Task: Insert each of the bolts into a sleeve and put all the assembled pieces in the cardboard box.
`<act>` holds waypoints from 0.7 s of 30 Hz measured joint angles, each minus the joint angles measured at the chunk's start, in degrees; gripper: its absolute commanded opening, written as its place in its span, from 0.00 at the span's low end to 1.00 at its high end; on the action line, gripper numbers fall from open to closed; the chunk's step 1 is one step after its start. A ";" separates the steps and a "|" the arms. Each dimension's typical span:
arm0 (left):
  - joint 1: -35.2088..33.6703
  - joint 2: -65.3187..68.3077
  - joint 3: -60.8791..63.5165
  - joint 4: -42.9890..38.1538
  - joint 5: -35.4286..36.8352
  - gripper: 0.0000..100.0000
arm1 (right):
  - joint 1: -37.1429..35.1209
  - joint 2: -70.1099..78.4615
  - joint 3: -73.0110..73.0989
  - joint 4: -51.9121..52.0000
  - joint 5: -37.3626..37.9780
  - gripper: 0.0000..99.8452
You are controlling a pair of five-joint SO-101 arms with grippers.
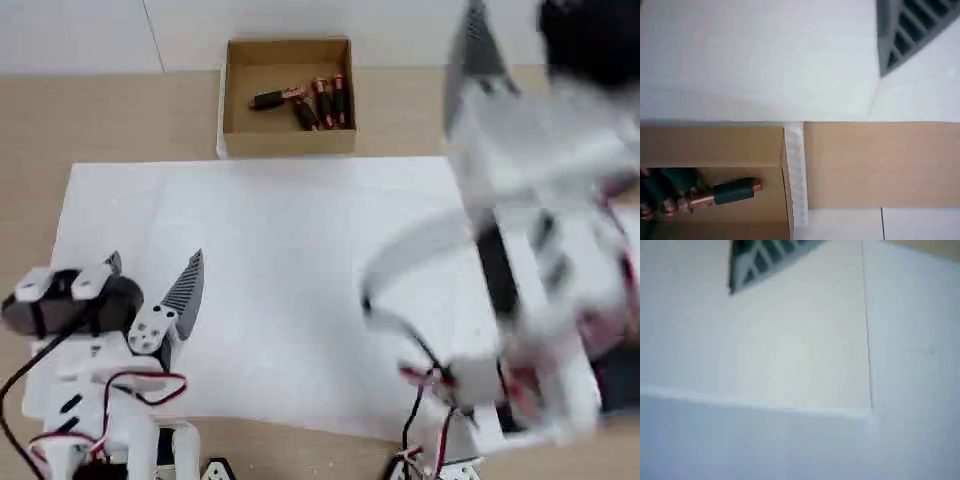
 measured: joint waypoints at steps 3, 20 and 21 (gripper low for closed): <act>0.00 -0.09 1.49 -0.26 0.00 0.31 | 0.18 -5.71 -0.35 0.09 0.00 0.20; 0.00 0.00 5.36 -0.53 0.00 0.31 | 8.00 -50.11 49.05 0.09 0.00 0.20; 0.00 0.00 5.80 -0.88 0.00 0.31 | 8.00 -53.45 54.95 0.09 0.00 0.20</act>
